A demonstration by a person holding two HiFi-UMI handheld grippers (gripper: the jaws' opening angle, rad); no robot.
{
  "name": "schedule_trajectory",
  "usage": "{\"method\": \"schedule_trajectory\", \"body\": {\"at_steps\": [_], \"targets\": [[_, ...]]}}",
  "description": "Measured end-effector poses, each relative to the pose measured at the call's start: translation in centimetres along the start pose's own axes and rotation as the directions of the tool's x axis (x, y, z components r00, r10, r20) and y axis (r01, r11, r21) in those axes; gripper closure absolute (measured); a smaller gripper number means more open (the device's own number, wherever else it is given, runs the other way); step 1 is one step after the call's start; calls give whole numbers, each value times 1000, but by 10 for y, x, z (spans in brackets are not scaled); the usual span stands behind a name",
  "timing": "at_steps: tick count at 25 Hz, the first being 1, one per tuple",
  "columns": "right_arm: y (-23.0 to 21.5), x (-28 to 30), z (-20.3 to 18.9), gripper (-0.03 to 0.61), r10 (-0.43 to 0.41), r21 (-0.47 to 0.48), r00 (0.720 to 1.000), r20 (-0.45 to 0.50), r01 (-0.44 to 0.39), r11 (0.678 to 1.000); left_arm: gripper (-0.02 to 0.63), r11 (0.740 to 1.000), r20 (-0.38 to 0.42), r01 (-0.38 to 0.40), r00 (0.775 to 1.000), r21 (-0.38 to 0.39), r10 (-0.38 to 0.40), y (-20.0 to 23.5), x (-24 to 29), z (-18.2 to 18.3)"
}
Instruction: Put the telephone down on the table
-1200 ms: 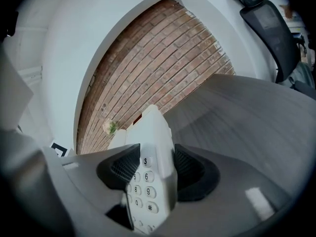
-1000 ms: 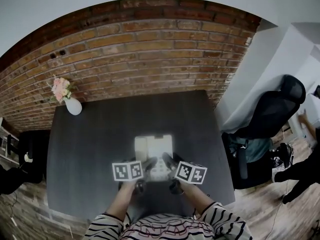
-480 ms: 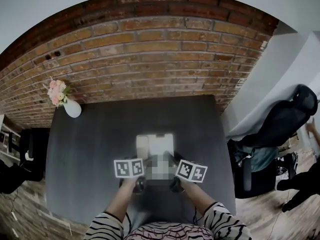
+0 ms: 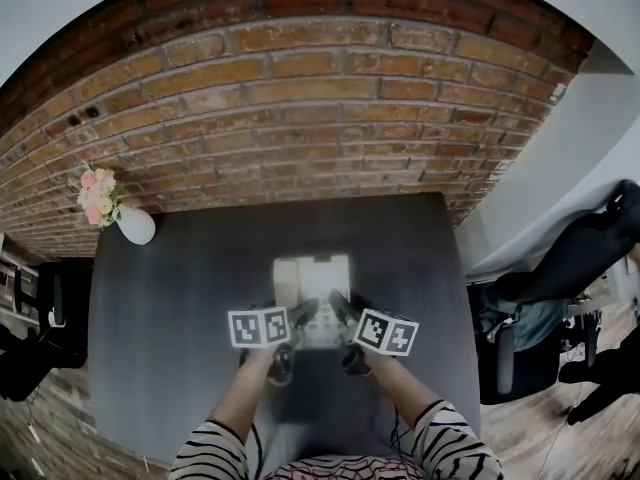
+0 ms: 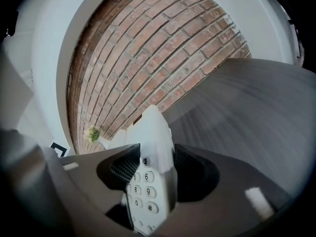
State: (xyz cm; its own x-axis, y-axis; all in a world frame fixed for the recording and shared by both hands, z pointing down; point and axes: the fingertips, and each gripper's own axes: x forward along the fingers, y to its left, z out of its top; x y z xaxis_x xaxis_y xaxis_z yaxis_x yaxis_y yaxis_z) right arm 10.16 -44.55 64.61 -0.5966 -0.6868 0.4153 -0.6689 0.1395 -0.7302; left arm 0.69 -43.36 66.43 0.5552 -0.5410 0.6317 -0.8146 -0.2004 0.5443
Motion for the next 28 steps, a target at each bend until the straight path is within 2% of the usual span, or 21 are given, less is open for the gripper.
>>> {"method": "schedule_trajectory", "body": {"at_steps": [7,13,28], "targets": [[-9,32,26,373,4,-1,1000,27,-4,1000,225,1000,10,-1,1000,30,1,13,25,33],[-20,58,38,373,0,-9,1000,12,0,1000,225,1000,9,-5,1000,15,4,27,46,49],[-48,98,44,373,-27,30,999,-32,27,999,225,999,-48,-32,998,-13,32,53,83,59]]}}
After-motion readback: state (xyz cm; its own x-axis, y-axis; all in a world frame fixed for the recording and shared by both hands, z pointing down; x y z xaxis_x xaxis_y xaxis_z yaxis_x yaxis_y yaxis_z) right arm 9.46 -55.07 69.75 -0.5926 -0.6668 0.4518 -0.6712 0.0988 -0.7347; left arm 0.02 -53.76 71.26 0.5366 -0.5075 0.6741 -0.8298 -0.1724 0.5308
